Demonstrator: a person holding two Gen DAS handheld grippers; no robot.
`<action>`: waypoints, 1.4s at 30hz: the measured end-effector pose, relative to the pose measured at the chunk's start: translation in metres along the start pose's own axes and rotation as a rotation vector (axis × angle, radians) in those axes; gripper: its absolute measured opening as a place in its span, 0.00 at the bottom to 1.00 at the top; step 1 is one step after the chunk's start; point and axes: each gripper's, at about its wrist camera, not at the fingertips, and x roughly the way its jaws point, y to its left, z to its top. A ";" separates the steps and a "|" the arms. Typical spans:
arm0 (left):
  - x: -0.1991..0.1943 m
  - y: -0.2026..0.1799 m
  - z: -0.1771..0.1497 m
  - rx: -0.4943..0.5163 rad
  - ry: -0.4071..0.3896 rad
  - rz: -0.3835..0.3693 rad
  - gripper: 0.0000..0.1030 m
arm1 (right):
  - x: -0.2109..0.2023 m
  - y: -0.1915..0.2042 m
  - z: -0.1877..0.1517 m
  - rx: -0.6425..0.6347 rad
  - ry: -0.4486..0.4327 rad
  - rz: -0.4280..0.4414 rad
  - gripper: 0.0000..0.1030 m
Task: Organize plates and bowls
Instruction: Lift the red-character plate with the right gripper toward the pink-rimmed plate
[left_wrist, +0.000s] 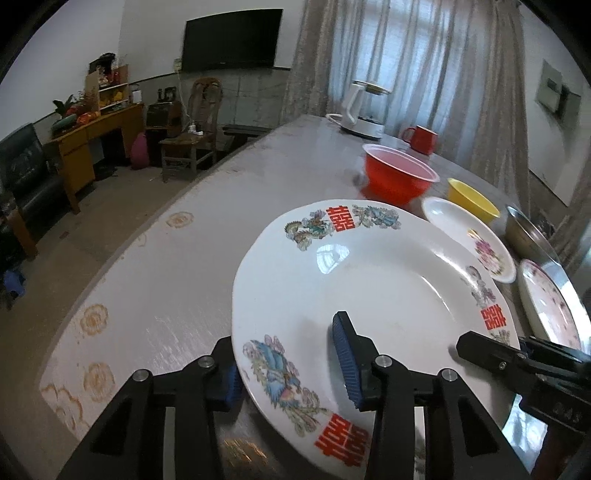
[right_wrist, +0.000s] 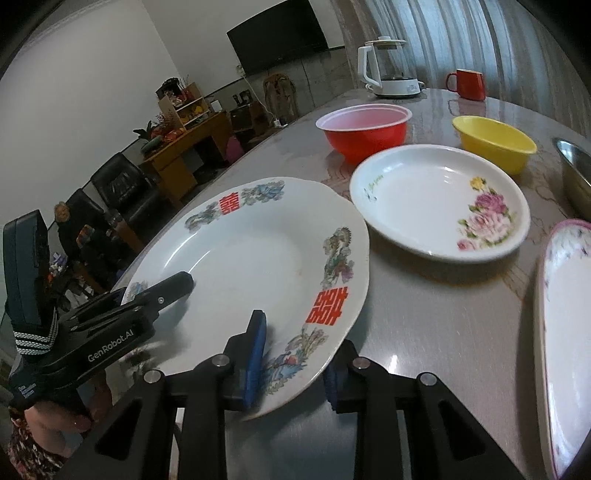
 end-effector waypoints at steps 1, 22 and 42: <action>-0.002 -0.002 -0.002 0.007 0.002 -0.009 0.42 | -0.003 -0.002 -0.003 0.005 0.002 0.004 0.26; 0.016 -0.012 0.015 0.069 -0.034 0.093 0.47 | -0.009 -0.008 -0.008 -0.012 -0.018 -0.009 0.27; 0.007 -0.026 0.008 0.065 -0.019 0.103 0.44 | -0.025 -0.007 -0.011 -0.069 -0.059 -0.045 0.27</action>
